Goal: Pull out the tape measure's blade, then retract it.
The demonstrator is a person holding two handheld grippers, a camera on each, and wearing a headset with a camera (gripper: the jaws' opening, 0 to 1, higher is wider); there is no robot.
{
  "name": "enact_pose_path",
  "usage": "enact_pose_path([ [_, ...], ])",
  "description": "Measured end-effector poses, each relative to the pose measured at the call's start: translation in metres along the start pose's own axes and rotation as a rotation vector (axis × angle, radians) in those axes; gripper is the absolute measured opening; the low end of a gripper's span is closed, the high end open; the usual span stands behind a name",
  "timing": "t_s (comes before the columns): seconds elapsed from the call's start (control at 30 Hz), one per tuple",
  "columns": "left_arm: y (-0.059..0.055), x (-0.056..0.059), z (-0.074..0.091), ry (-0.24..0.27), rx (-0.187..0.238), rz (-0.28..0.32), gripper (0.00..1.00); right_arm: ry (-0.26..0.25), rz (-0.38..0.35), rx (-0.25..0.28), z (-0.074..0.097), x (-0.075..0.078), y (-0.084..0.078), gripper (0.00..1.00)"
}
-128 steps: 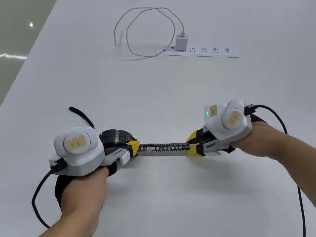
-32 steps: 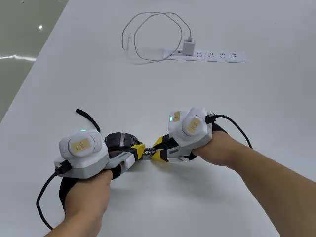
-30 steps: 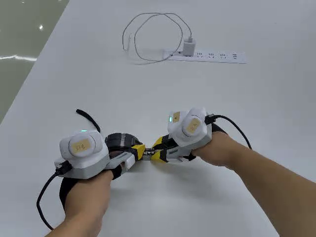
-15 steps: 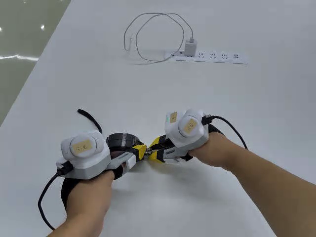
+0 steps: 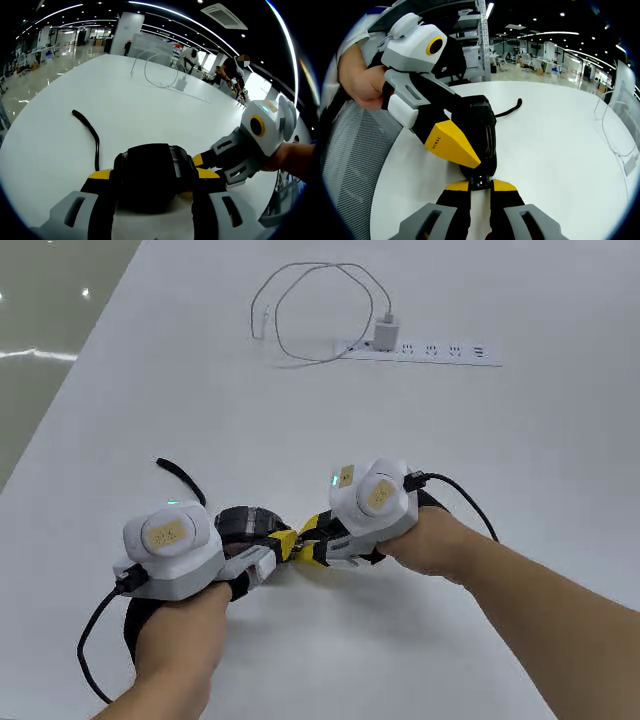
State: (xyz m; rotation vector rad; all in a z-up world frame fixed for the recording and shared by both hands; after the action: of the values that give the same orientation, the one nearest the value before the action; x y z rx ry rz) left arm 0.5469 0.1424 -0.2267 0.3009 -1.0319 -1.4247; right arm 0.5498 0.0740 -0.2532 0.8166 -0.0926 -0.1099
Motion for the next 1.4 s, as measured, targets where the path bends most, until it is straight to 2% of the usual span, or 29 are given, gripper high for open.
enact_pose_path([
  [0.8,0.0002,0.0011,0.0006,-0.004,0.008,-0.008,0.60,-0.005,0.003,0.001,0.0010,-0.0004,-0.0003,0.12],
  [1.4,0.0002,0.0007,0.0008,-0.001,0.004,-0.012,0.61,-0.020,-0.013,-0.004,0.0042,0.0030,-0.0017,0.17],
])
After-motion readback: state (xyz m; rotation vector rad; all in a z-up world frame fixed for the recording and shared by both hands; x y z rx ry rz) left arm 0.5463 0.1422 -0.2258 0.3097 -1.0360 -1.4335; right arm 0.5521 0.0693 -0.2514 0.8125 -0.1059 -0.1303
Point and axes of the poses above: the centre of the closed fingertips' face, and the gripper's own axes: z roughly backward along the fingers, x roughly to its right, y roughly out of its top, the point moved 2 cm from there along z, roughly backward along the fingers, and after that the axes turned 10 degrees about -y, right-handed, at the moved point
